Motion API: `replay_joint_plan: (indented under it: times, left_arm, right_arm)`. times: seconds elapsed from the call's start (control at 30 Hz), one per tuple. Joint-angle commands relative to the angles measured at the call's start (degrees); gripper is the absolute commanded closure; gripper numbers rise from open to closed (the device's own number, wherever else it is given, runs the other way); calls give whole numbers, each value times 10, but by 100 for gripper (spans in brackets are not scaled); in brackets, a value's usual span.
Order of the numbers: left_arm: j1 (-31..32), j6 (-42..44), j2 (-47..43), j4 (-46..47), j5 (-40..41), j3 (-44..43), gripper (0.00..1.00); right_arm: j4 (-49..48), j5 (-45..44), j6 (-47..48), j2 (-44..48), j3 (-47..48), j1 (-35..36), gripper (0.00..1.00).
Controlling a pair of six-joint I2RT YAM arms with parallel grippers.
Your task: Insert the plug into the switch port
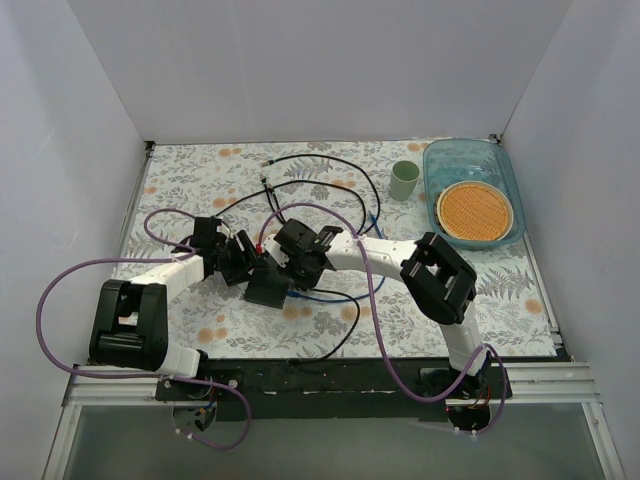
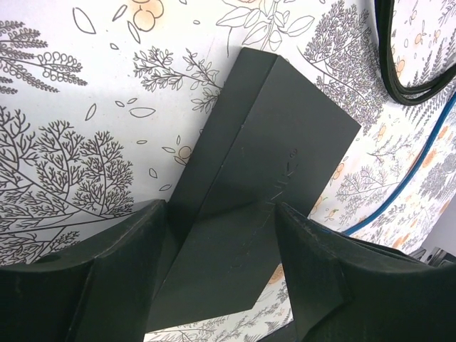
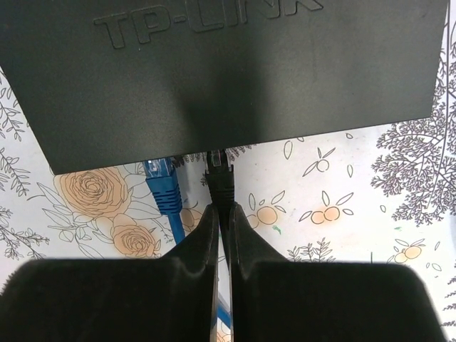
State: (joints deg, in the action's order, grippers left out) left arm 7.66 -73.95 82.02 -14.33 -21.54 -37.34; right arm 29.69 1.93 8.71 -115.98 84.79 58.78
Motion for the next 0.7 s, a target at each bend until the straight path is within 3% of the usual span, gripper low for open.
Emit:
replay_joint_plan:
  times: [0.0,0.67]
  left_arm:
    - [10,-22,-19,-5,-52,21,40]
    - [54,-66,-45,17,-57,46,44]
  right_arm:
    - [-93,38,-22,-6,51,4,99]
    - [-190,69,-53,11,41,3,99]
